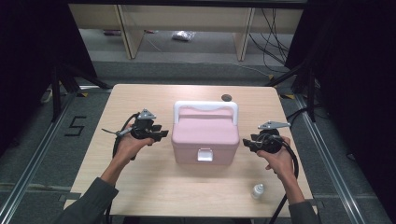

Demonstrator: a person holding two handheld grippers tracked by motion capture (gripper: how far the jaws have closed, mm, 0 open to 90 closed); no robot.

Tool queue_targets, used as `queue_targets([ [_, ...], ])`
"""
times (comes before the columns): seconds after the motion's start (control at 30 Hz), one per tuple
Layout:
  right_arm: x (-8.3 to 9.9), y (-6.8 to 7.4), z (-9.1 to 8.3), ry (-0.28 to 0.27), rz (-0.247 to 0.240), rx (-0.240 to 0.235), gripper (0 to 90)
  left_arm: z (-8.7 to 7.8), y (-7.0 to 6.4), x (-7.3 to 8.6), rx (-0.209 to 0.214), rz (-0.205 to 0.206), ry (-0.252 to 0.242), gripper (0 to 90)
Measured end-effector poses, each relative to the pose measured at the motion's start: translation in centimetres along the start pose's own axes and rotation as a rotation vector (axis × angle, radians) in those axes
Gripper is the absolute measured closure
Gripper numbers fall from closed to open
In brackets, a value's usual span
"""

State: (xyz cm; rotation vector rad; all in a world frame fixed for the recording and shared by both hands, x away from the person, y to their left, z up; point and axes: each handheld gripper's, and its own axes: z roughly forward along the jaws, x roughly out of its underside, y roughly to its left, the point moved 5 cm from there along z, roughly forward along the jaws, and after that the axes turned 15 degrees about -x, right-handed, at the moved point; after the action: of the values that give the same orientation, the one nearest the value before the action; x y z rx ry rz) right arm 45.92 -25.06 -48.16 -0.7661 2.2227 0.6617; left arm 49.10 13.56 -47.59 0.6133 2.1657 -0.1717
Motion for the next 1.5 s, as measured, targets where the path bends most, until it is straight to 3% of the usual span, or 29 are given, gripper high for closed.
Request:
queue_targets([
  [0.07, 0.1, -0.1, 0.0, -0.003, -0.013, 0.004, 53.9, -0.2, 0.2, -0.1, -0.004, -0.007, -0.005, 56.6],
  [0.17, 0.4, 0.1, -0.2, 0.009, 0.041, 0.002, 52.8, -0.4, 0.4, -0.2, -0.002, 0.003, -0.003, 56.4],
  [0.23, 0.5, 0.0, -0.4, 0.002, 0.011, 0.011, 52.6, -0.4, 0.3, -0.3, -0.004, -0.008, -0.007, 56.3],
  [0.27, 0.6, 0.5, -0.4, 0.002, 0.075, 0.008, 52.2, -0.4, 0.3, -0.3, -0.002, -0.005, -0.007, 56.2],
  [0.33, 0.6, 0.0, -0.6, 0.012, -0.007, 0.012, 51.7, -0.5, 0.4, -0.3, 0.002, 0.01, -0.004, 56.1],
  [0.4, 0.8, 0.5, -0.7, 0.019, 0.044, 0.012, 50.9, -0.5, 0.4, -0.4, 0.004, 0.007, 0.0, 55.7],
  [0.47, 0.9, 0.5, -0.8, 0.022, 0.021, 0.013, 50.1, -0.7, 0.6, -0.5, 0.0, 0.023, 0.002, 55.2],
  [0.6, 1.1, 0.4, -0.7, 0.022, -0.003, 0.019, 48.3, -1.0, 0.8, -0.7, 0.012, 0.018, -0.004, 53.5],
  [0.73, 1.5, 0.5, -0.8, 0.024, 0.035, 0.012, 47.1, -1.2, 0.8, -0.8, 0.021, 0.03, 0.0, 51.6],
  [0.8, 1.8, 0.3, -1.0, 0.035, 0.022, 0.006, 46.8, -1.0, 0.8, -0.9, 0.012, 0.051, 0.007, 50.8],
  [0.83, 1.8, 0.3, -1.0, 0.035, 0.022, 0.006, 46.8, -1.0, 0.8, -0.9, 0.012, 0.051, 0.007, 50.6],
  [0.87, 2.0, 0.5, -1.3, 0.033, 0.053, 0.027, 46.6, -1.1, 0.9, -0.9, 0.028, 0.044, 0.013, 50.2],
  [0.93, 2.1, 0.2, -1.3, 0.03, 0.024, 0.026, 46.7, -1.1, 1.0, -0.9, 0.033, 0.046, 0.017, 50.1],
  [0.97, 2.3, 0.4, -1.4, 0.035, 0.056, 0.011, 46.7, -1.2, 1.1, -1.1, 0.042, 0.041, 0.019, 49.8],
  [1.0, 2.5, 0.2, -1.6, 0.031, 0.049, 0.029, 46.6, -1.3, 1.2, -1.2, 0.04, 0.043, 0.019, 49.1],
  [1.07, 2.6, 0.0, -1.6, 0.033, 0.03, 0.024, 46.6, -1.7, 1.4, -1.6, 0.048, 0.047, 0.015, 48.7],
  [1.1, 2.7, 0.1, -1.7, 0.029, 0.065, 0.02, 46.5, -1.9, 1.5, -2.0, 0.053, 0.054, 0.021, 47.2],
  [1.13, 2.7, 0.1, -1.7, 0.029, 0.065, 0.02, 46.5, -1.9, 1.5, -2.0, 0.053, 0.054, 0.021, 46.0],
  [1.2, 2.9, -0.3, -1.7, 0.026, 0.019, 0.019, 46.3, -2.1, 1.6, -2.3, 0.056, 0.074, 0.042, 44.9],
  [1.23, 3.0, 0.0, -1.9, 0.047, 0.066, 0.019, 46.2, -2.2, 1.7, -2.5, 0.052, 0.086, 0.049, 44.6],
  [1.3, 3.0, -0.1, -1.9, 0.027, 0.032, 0.025, 45.8, -2.5, 1.8, -2.9, 0.051, 0.099, 0.057, 43.8],
  [1.33, 3.2, 0.1, -2.0, 0.036, 0.074, 0.027, 45.6, -2.5, 1.8, -3.2, 0.052, 0.087, 0.046, 42.8],
  [1.43, 3.4, -0.2, -2.0, 0.028, 0.048, 0.03, 44.5, -2.9, 1.8, -3.9, 0.076, 0.097, 0.043, 39.4],
  [1.5, 3.6, -0.1, -2.1, 0.04, 0.071, 0.036, 43.9, -3.2, 1.8, -4.4, 0.079, 0.11, 0.039, 37.6],
])
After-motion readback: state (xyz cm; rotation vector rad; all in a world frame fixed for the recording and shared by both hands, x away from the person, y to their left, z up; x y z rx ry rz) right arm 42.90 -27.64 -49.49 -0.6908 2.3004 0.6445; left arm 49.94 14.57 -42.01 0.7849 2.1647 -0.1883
